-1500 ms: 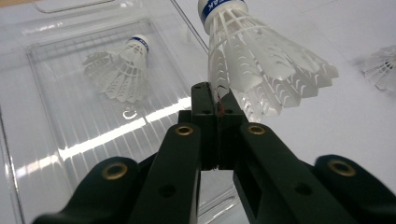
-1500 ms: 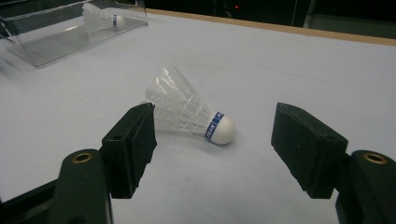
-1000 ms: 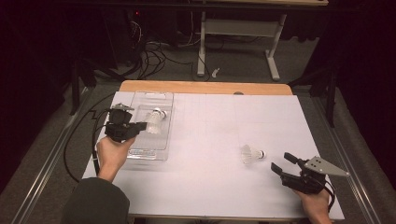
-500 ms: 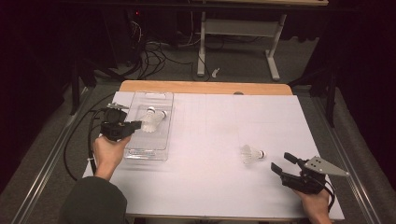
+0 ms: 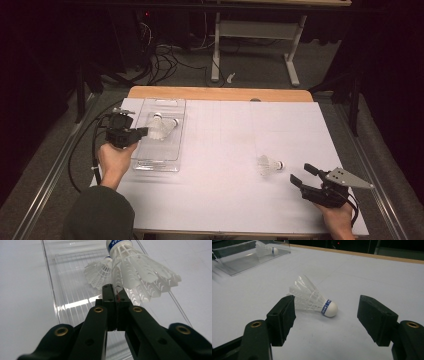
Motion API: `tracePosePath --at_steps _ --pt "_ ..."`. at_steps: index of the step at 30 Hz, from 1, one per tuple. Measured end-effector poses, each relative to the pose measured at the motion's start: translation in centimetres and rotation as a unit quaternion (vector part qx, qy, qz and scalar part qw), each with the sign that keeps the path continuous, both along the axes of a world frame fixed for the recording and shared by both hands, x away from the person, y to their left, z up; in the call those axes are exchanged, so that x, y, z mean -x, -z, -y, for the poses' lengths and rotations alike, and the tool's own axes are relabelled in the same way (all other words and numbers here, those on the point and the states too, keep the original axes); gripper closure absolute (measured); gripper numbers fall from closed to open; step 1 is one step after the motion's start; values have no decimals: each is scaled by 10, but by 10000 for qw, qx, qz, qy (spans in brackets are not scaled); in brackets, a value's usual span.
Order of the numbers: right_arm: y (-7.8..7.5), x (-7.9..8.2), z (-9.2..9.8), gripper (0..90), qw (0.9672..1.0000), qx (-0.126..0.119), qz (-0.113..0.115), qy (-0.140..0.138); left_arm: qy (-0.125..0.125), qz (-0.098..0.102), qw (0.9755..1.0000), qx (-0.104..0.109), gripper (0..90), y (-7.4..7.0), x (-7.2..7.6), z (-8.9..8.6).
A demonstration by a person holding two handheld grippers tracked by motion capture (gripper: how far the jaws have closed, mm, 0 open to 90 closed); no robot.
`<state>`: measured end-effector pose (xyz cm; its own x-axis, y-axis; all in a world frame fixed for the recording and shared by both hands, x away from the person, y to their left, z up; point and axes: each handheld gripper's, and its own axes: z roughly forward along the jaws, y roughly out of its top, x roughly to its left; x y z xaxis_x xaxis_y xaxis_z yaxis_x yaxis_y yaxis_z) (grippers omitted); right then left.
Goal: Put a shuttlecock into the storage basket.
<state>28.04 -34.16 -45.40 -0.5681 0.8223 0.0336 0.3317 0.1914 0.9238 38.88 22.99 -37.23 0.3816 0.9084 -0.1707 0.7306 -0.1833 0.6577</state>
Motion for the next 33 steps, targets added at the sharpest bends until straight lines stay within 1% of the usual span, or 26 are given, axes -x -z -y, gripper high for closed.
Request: tracePosePath --at_steps 5,11,20,23,33 --pt "0 0 0 312 10000 -1 4 -4 -72 -19 10000 -1 894 0 -7 -1" --pt "0 0 0 311 10000 3 4 -3 -164 -37 9998 -79 894 0 -15 -1" --pt "0 0 0 312 10000 8 2 2 -312 -181 9993 -140 894 3 -28 -5" --pt "0 0 0 312 10000 5 1 -2 -356 -198 9990 -169 893 4 -31 -5" --pt "0 0 0 312 10000 7 4 -3 -341 -240 9989 -211 893 3 -40 0"
